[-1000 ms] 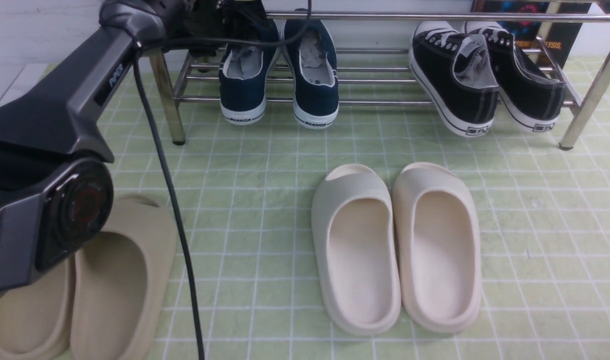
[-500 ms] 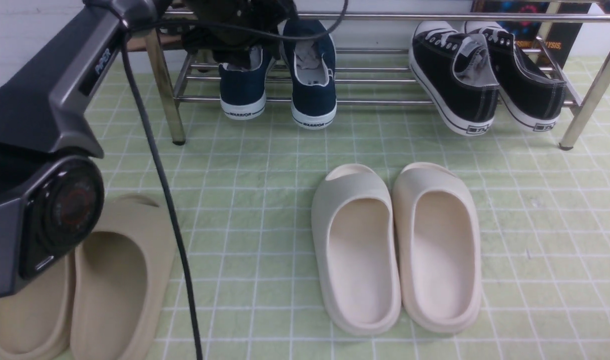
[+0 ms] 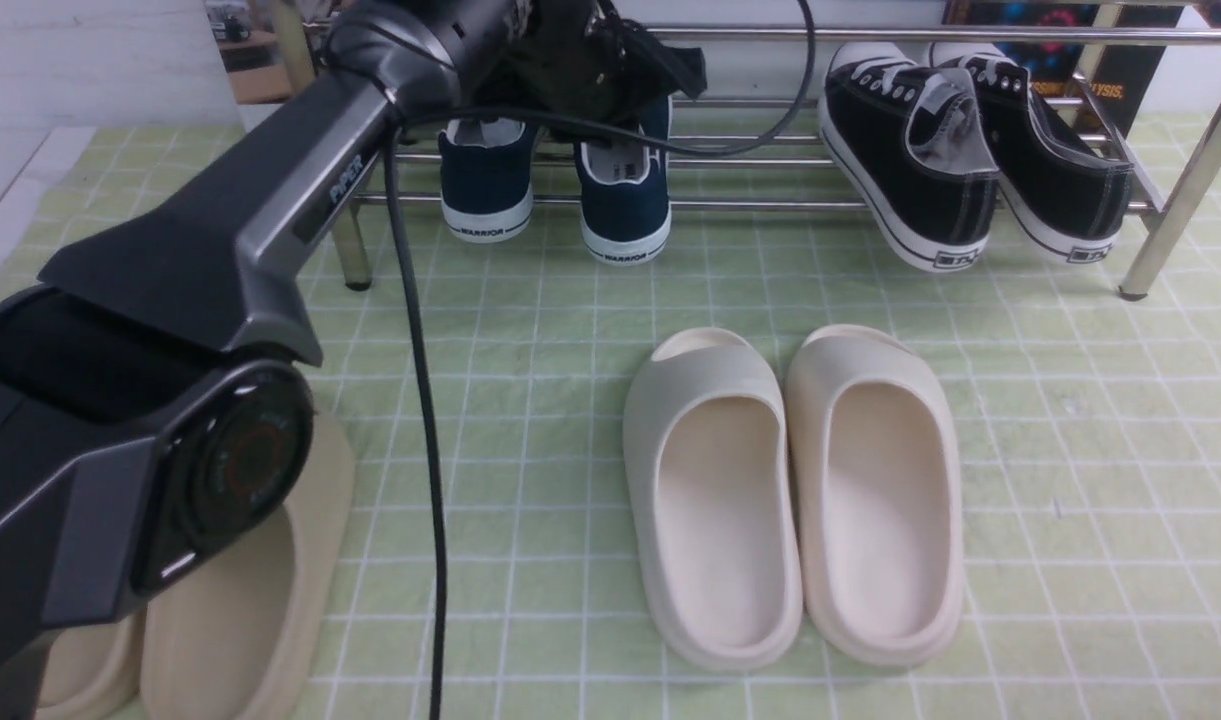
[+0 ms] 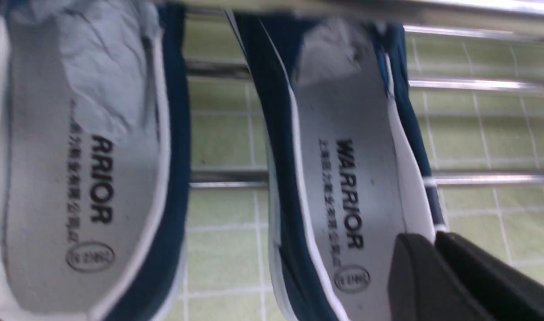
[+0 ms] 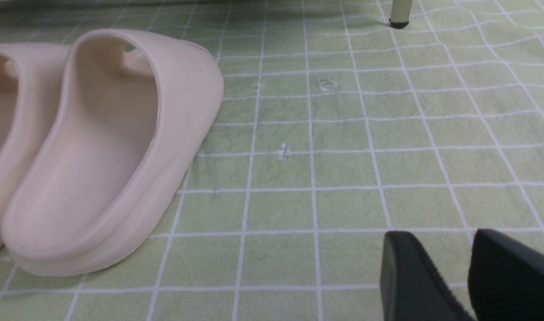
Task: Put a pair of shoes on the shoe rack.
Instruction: Use the left arm to put a shoe into the shoe rack
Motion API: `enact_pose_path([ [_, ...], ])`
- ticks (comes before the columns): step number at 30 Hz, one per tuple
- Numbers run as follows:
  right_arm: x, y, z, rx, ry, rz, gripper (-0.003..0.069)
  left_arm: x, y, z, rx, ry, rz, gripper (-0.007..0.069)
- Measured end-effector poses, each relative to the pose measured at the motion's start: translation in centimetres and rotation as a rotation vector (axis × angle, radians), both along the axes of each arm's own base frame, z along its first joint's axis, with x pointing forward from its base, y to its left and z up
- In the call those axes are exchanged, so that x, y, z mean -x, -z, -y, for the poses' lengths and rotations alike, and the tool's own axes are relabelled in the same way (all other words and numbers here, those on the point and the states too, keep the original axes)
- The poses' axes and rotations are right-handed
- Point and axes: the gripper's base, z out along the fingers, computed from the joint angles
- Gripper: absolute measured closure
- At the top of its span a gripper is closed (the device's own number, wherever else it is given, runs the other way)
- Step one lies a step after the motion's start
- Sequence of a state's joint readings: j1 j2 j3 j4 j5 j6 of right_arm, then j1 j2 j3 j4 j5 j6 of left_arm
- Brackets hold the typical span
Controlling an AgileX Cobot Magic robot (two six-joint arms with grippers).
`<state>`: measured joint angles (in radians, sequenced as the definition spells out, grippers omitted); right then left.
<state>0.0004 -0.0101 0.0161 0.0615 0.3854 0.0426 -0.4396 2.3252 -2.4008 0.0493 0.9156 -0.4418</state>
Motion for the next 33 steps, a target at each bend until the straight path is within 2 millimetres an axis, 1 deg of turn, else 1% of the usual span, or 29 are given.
enact_pose_path([
  [1,0.0,0.0,0.0,0.000,0.000,0.000,0.0420,-0.1,0.1,0.0,-0.003,0.000,0.004,0.0461],
  [2,0.0,0.0,0.0,0.001,0.000,0.000,0.0420,-0.1,0.0,0.0,-0.004,-0.001,0.012,0.0373],
  [3,0.0,0.0,0.0,0.001,0.000,0.000,0.0420,-0.1,0.0,0.0,-0.004,-0.001,0.012,0.0363],
  [4,0.0,0.0,0.0,0.001,0.000,0.000,0.0420,-0.1,0.1,0.0,-0.003,0.000,0.005,0.0305],
  [6,0.0,0.0,0.0,0.001,0.000,0.000,0.0420,0.2,0.2,0.1,-0.010,0.024,-0.021,0.0247],
  [9,0.0,0.0,0.0,0.001,0.000,0.000,0.0420,0.5,0.8,0.6,-0.014,0.095,-0.061,0.0228],
  [12,0.0,0.0,0.0,0.001,0.000,0.000,0.0420,0.3,2.0,0.9,-0.042,0.154,-0.078,0.0231],
  [14,0.0,0.0,0.0,0.000,0.000,0.000,0.0420,0.0,3.0,1.1,-0.077,0.193,-0.074,0.0249],
  [15,0.0,0.0,0.0,0.000,0.000,0.000,0.0420,0.0,3.0,1.1,-0.079,0.198,-0.071,0.0252],
  [16,0.0,0.0,0.0,0.000,0.000,0.000,0.0420,-0.3,3.9,1.2,-0.115,0.233,-0.069,0.0287],
  [17,0.0,0.0,0.0,0.000,0.000,0.000,0.0420,-0.3,4.2,1.2,-0.139,0.260,-0.063,0.0313],
  [19,0.0,0.0,0.0,0.000,0.000,0.000,0.0420,-0.5,4.9,1.3,-0.180,0.294,-0.059,0.0405],
  [20,0.0,0.0,0.0,0.000,0.000,0.000,0.0420,-0.6,5.1,1.3,-0.190,0.306,-0.060,0.0475],
  [21,0.0,0.0,0.0,0.000,0.000,0.000,0.0420,-0.5,5.1,1.4,-0.191,0.310,-0.059,0.0487],
  [23,0.0,0.0,0.0,0.000,0.000,0.000,0.0420,-0.5,5.0,1.5,-0.211,0.315,-0.046,0.0613],
  [33,0.0,0.0,0.0,0.000,0.000,0.000,0.0420,-0.3,3.4,0.8,-0.217,0.256,-0.022,0.0616],
])
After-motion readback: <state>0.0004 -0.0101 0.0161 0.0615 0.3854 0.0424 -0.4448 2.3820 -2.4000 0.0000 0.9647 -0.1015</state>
